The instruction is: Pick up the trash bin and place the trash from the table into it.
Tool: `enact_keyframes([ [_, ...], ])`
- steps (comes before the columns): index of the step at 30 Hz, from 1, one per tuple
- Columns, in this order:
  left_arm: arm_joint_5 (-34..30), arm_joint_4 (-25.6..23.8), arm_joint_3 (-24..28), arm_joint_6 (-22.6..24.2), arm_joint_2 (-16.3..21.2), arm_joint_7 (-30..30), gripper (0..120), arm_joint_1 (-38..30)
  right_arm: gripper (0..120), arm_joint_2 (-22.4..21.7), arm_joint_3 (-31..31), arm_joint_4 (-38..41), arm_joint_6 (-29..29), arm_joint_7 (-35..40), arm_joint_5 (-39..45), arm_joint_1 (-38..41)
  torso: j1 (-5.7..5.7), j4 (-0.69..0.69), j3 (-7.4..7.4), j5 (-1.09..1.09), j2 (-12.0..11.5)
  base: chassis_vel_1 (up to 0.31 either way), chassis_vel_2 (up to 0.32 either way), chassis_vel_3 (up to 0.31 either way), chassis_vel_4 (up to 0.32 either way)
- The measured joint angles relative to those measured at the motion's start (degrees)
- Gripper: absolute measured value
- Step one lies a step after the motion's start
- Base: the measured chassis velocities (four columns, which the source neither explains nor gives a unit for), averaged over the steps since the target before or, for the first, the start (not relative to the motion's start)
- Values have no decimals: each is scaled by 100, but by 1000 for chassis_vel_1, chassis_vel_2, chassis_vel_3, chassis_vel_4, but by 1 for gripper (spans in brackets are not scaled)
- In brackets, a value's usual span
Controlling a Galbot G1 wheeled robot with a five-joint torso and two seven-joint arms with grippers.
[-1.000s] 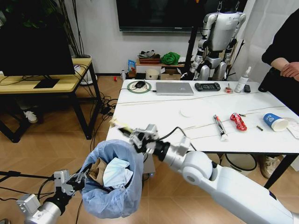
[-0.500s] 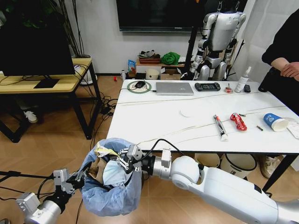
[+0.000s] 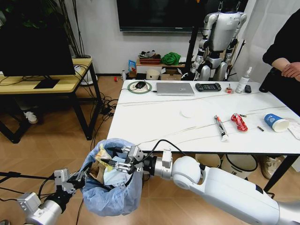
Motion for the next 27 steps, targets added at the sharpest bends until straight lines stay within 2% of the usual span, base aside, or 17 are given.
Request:
enact_keyframes([
  [4, 2, 8, 5, 0, -20, -3, 0, -1, 78, 3, 217, 52, 5, 33, 13, -76, 0, 0, 0, 0, 0, 0, 0, 0, 0],
  [6, 9, 8, 8, 0, -33, -3, 0, 0, 81, 16, 308, 52, 5, 28, 15, -103, -1, 1, 0, 0, 0, 0, 0, 0, 0],
  [8, 28, 6, 26, -1, -85, -5, 0, 26, 91, 37, 630, 39, 2, 18, 38, -211, -1, 1, 0, 0, 0, 0, 0, 0, 0],
  [11, 62, -16, 39, -9, -170, -3, 0, 54, 99, 82, 1159, -67, 1, 22, 126, -432, -1, 1, 0, 0, 0, 0, 0, 0, 0],
  [12, 62, -16, 39, -9, -170, -3, 0, 54, 99, 82, 1159, -67, 1, 22, 126, -432, -1, 1, 0, 0, 0, 0, 0, 0, 0],
  [16, 81, -64, 51, -26, -218, 29, 0, 84, 100, 212, 1911, -296, -275, 388, 501, -732, -1, 0, 0, 1, 0, 0, 0, 0, 0],
  [20, 86, -77, 51, -37, -237, 47, 0, 80, 100, 318, 2447, -634, -574, 911, 378, -794, -1, 1, 0, 1, 0, 0, 0, 0, 0],
  [24, 86, -81, 53, -40, -244, 53, 0, 79, 100, 363, 2713, -1077, -616, 1185, 144, -731, -1, 0, 0, 0, 0, 0, 0, 0, 0],
  [27, 86, -87, 63, -43, -270, 62, 0, 73, 100, 432, 2880, -1723, -566, 1284, 60, -530, 0, 0, 0, 0, 0, 0, 0, 0, 0],
])
